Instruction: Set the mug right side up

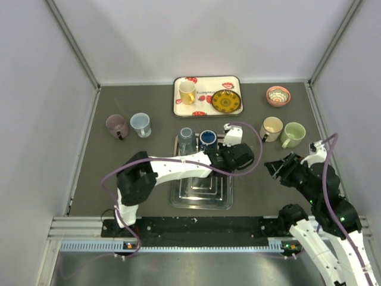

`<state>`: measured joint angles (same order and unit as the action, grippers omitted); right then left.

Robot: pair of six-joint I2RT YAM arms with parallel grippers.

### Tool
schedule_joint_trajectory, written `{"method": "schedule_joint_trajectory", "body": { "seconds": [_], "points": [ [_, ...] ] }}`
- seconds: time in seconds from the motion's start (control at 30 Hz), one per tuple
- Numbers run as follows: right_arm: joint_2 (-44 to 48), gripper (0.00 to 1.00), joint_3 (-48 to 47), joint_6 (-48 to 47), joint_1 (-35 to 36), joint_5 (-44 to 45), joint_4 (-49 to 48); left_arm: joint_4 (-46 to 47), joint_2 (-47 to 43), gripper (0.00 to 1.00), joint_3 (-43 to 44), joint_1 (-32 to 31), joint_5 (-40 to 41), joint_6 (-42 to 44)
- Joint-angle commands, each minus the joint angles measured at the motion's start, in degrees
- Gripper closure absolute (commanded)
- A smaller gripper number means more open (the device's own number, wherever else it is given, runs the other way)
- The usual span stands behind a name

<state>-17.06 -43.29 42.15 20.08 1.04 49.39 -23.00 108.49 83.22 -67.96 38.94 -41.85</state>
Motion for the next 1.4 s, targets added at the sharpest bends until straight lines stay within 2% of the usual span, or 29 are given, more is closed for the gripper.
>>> {"method": "schedule_joint_trajectory", "body": {
  "seconds": [0.0,0.13,0.43,1.1,1.13,1.17,1.23,1.27,1.37],
  "points": [
    [2.20,0.43,-3.03,-1.11,0.32,1.77,1.68,-3.27,2.34,1.00,6.25,2.13,3.25,-4.03],
    [2.64,0.43,-3.12,-1.28,0.40,1.51,2.21,-3.28,5.50,1.00,6.52,4.68,-0.52,-4.91],
    [2.91,0.43,-2.15,-1.28,0.32,1.51,2.29,-3.63,9.81,1.00,8.19,7.05,-2.64,-3.07],
    [3.17,0.43,0.66,-1.19,0.49,0.81,1.68,-2.84,12.54,1.00,7.75,10.13,-5.10,-2.45],
    [3.17,0.43,0.66,-1.19,0.49,0.72,1.68,-2.75,12.36,0.98,7.57,10.13,-5.27,-2.54],
    [3.09,0.43,0.66,-1.19,0.49,0.81,1.68,-2.57,12.19,0.90,7.31,10.13,-5.45,-2.28],
    [3.17,0.43,0.57,-1.19,0.49,0.81,1.77,-1.43,10.96,0.83,5.82,10.13,-5.80,-2.19],
    [3.17,0.43,0.66,-1.28,0.58,0.89,1.68,-0.91,10.61,0.75,5.20,10.13,-6.15,-2.19],
    [3.00,0.43,0.57,-1.19,0.49,0.98,1.77,0.15,8.68,0.67,3.27,10.13,-6.24,-2.28]
  ]
}}
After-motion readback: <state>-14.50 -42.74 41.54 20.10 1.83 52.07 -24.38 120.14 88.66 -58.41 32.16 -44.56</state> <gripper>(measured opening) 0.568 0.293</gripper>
